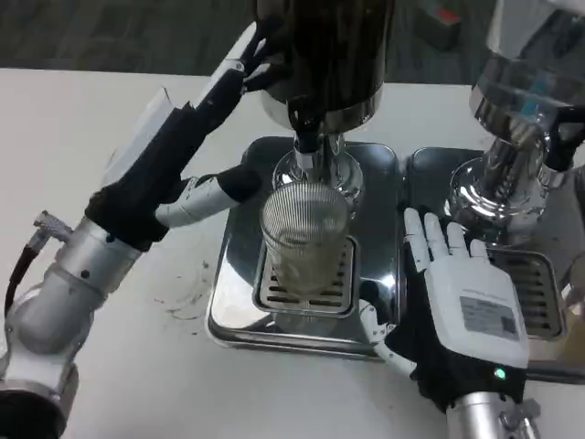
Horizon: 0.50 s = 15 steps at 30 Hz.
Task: Grasp the cup under the faucet to collect the drink, then remove the cup.
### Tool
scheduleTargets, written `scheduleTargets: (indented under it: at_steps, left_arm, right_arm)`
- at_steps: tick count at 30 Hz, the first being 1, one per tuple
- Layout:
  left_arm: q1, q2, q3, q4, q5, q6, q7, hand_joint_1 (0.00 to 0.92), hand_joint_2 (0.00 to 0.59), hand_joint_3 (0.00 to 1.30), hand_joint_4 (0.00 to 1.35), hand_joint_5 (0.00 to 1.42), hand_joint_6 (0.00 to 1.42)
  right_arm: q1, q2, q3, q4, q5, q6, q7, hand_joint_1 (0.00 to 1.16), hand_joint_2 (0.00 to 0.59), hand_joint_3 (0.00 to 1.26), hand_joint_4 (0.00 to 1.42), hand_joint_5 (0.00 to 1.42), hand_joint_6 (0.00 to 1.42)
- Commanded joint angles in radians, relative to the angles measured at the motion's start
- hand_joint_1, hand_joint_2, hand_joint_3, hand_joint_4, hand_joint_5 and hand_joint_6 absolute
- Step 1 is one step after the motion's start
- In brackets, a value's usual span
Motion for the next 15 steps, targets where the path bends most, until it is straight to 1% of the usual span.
scheduleTargets:
  at_steps: [1, 4, 8, 12, 15]
  left_arm:
    - [-0.027, -0.024, 0.012, 0.005, 0.011, 0.010, -0.041, 0.000, 0.038, 0.07, 0.01, 0.21, 0.19]
    - [-0.022, -0.033, 0.015, -0.002, 0.008, -0.003, -0.065, 0.000, 0.061, 0.13, 0.08, 0.26, 0.23]
    - [-0.010, -0.036, 0.023, -0.007, 0.014, -0.016, -0.084, 0.000, 0.073, 0.21, 0.15, 0.32, 0.28]
    - [0.003, -0.029, 0.028, -0.022, 0.030, -0.034, -0.092, 0.000, 0.077, 0.23, 0.17, 0.33, 0.28]
    - [0.012, -0.023, 0.029, -0.040, 0.063, -0.059, -0.079, 0.000, 0.081, 0.23, 0.17, 0.34, 0.29]
  right_arm:
    - [-0.001, 0.009, -0.009, 0.011, 0.010, 0.001, -0.022, 0.37, 0.473, 0.00, 0.00, 0.00, 0.00]
    - [0.001, 0.013, -0.011, 0.012, 0.009, 0.003, -0.026, 0.37, 0.473, 0.00, 0.00, 0.00, 0.00]
    - [0.003, 0.017, -0.013, 0.013, 0.013, 0.005, -0.027, 0.37, 0.473, 0.00, 0.00, 0.00, 0.00]
    - [0.000, 0.015, -0.016, 0.014, 0.014, 0.003, -0.027, 0.37, 0.473, 0.00, 0.00, 0.00, 0.00]
    - [-0.002, 0.015, -0.017, 0.016, 0.017, 0.002, -0.027, 0.37, 0.473, 0.00, 0.00, 0.00, 0.00]
